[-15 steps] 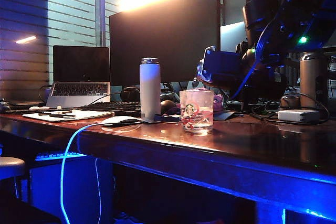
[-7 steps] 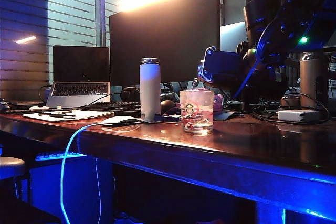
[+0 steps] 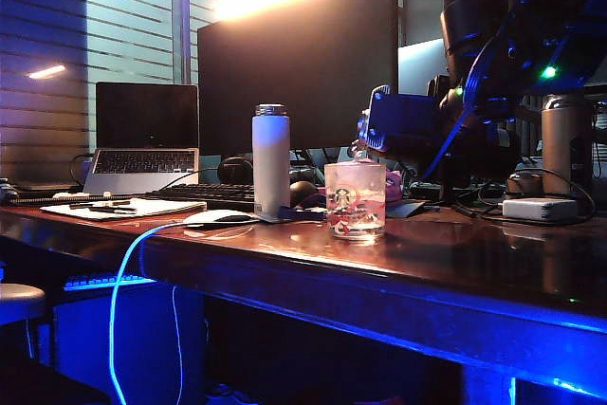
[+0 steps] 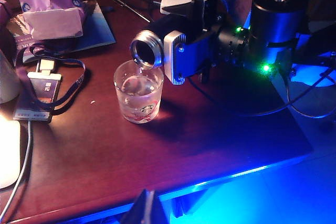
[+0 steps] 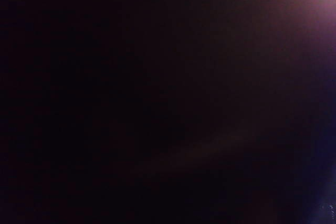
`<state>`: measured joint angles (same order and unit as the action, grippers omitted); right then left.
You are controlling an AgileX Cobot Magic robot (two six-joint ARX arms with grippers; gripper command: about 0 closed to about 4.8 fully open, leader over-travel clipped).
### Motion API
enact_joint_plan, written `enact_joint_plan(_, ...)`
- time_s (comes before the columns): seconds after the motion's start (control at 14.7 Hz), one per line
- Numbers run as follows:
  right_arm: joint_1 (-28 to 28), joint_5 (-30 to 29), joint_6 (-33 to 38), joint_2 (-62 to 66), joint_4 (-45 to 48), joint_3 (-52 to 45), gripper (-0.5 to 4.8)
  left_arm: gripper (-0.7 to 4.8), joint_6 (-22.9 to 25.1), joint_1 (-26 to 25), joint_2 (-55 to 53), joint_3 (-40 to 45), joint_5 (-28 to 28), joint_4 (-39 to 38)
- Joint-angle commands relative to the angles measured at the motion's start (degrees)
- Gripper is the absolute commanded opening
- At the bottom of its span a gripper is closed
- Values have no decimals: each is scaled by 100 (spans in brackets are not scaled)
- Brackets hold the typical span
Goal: Pick up the black thermos, pour a little water from inside into the glass cup, then place the black thermos back on the table.
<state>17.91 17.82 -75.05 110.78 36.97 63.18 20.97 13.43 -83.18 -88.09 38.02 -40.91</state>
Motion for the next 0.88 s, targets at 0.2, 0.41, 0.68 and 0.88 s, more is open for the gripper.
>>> enact_joint_plan(0.2, 4, 7, -24, -109, 398, 63, 55, -3, 4, -2, 11, -22, 37, 74)
enact_joint_plan(0.41, 4, 7, -24, -109, 396, 63, 55, -3, 4, -2, 11, -22, 37, 74)
enact_joint_plan(0.68, 4, 7, -131, -109, 396, 63, 55, -3, 2, -2, 11, -22, 37, 74)
enact_joint_plan(0.88, 4, 7, -131, -109, 396, 63, 55, -3, 2, -2, 11, -22, 37, 74)
